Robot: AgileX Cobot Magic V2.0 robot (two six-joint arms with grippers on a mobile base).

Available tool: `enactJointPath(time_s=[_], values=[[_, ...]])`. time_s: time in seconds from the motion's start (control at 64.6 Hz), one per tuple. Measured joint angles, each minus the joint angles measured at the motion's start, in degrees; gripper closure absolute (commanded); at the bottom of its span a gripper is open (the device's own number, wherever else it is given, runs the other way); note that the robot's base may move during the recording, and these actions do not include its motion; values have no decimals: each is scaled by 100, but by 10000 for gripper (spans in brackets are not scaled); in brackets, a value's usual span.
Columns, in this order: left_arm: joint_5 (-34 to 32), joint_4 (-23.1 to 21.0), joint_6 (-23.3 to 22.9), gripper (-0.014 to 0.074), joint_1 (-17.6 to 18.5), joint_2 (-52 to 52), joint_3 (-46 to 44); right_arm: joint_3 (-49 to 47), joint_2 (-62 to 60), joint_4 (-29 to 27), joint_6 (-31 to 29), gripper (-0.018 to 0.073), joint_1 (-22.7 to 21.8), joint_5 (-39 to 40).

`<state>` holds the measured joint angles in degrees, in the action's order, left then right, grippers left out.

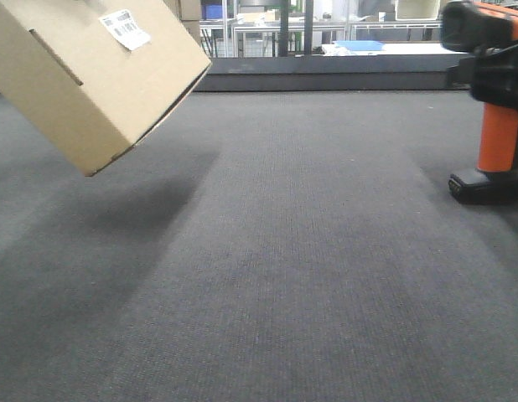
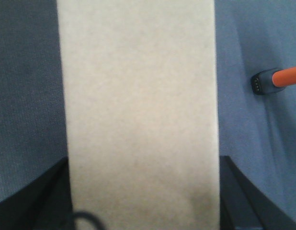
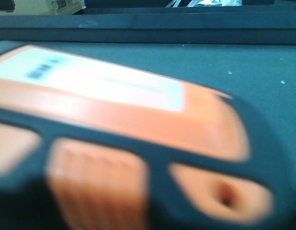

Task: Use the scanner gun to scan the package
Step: 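Lower the box back onto the table with the left gripper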

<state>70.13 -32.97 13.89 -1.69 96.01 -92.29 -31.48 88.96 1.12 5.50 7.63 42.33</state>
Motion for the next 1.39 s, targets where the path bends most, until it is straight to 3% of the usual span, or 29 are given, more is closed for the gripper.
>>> enactJointPath(time_s=[0.682,0.976,1.255,1.332,1.394], values=[[13,133,-128,708,0,0,-50,0,-716,34,0,-1,0,-1746],[22,1621,-924,708,0,34,-657,0,-1507,34,0,-1,0,-2824],[22,2827,-1278,708,214,501,-840,0,-2554,34,10,0,0,-4233],[26,3297,-1425,708,388,645,-840,0,-2916,34,10,39,0,-4441],[26,3585,-1551,708,501,739,-840,0,-3190,34,10,122,0,-4522]])
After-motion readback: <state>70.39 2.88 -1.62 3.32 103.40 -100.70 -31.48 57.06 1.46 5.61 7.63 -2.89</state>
